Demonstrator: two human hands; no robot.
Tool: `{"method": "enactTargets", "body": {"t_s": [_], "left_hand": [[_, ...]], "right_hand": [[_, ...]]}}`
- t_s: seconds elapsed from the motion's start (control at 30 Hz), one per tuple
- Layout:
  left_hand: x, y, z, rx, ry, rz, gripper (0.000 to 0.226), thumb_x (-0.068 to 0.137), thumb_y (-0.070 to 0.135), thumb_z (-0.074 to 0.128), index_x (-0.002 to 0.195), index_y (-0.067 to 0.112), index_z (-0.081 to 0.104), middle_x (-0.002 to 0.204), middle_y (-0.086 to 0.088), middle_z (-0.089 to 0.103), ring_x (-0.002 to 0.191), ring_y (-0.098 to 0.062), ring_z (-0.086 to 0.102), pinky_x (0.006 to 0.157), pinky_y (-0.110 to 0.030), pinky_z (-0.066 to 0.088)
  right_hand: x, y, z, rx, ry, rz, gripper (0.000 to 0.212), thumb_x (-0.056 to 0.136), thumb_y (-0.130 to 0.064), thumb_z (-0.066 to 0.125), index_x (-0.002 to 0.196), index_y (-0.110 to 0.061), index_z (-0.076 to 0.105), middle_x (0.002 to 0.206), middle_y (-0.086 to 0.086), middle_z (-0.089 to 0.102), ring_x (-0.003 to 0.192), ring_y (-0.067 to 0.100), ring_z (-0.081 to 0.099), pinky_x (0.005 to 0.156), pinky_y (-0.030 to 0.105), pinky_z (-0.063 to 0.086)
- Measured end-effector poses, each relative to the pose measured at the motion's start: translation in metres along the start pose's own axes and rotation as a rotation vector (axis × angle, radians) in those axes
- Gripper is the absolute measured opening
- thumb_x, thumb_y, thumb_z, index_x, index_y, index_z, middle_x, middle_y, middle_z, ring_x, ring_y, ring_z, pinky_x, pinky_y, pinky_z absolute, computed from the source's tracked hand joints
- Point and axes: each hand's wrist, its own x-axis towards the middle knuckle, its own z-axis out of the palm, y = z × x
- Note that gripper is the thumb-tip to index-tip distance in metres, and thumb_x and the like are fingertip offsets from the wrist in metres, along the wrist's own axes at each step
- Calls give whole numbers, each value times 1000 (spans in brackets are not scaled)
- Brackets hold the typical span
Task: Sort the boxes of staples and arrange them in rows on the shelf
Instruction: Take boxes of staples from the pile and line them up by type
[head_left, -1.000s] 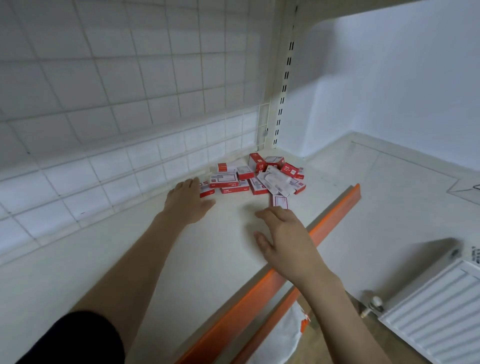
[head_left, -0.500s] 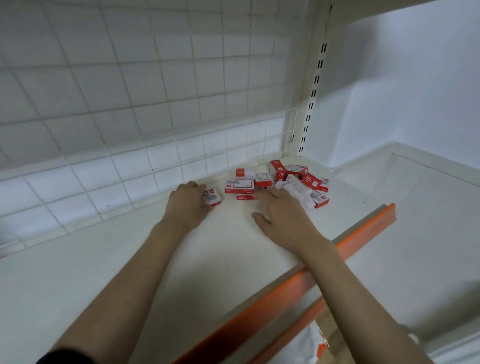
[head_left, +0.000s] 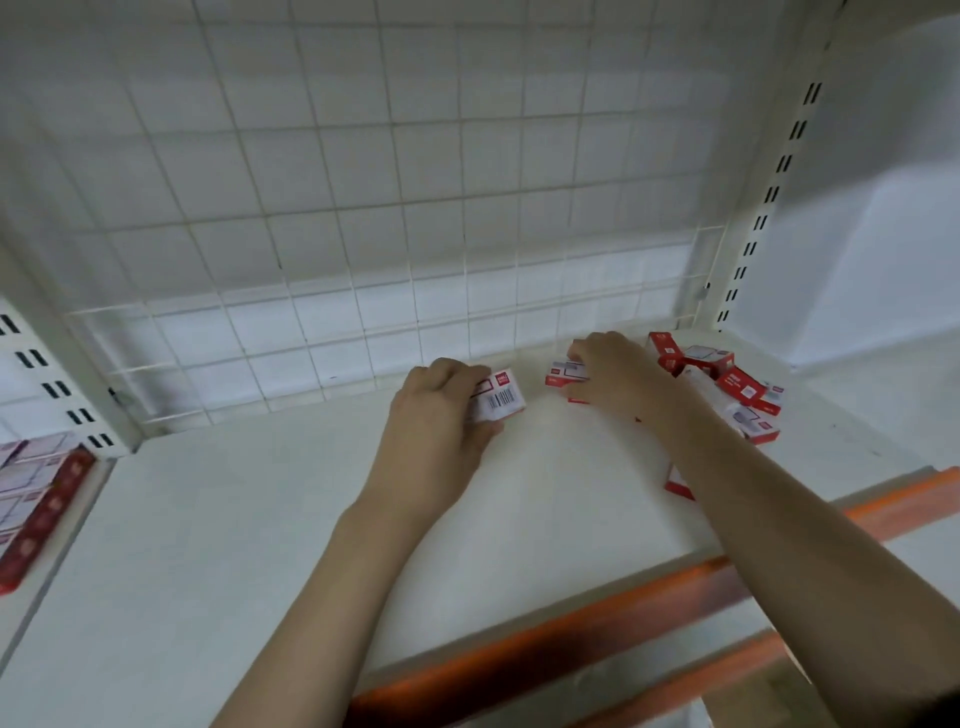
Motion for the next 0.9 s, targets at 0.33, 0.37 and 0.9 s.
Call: {"method": "enactTargets", "body": {"t_s": [0.33, 0.37, 0.9], "left_hand": [[-20, -2, -12, -33, 88, -78, 39, 77, 17, 66, 115, 11, 61, 105, -3, 60, 92, -27, 55, 78, -34, 45], [-21, -4, -14, -49, 94, -95, 39, 78, 12, 69, 116, 11, 61, 106, -3, 60, 93, -26, 55, 79, -31, 44], [-99, -56, -98, -63, 94, -178, 32, 77, 5, 70, 104, 21, 67, 88, 9, 49, 63, -6, 48, 65, -4, 37]], "right_hand": [[-3, -10, 10, -8, 35, 15, 45, 83, -35, 63, 121, -12, 52, 118, 8, 49, 109, 25, 45, 89, 33, 36], [-8, -15, 9, 25, 62, 10, 46, 81, -34, 64, 120, -13, 51, 117, 7, 49, 109, 24, 45, 88, 32, 36], [-123, -159, -3, 553, 200, -51, 32, 78, -29, 69, 105, -31, 52, 93, -14, 59, 85, 8, 57, 75, 32, 49]]}}
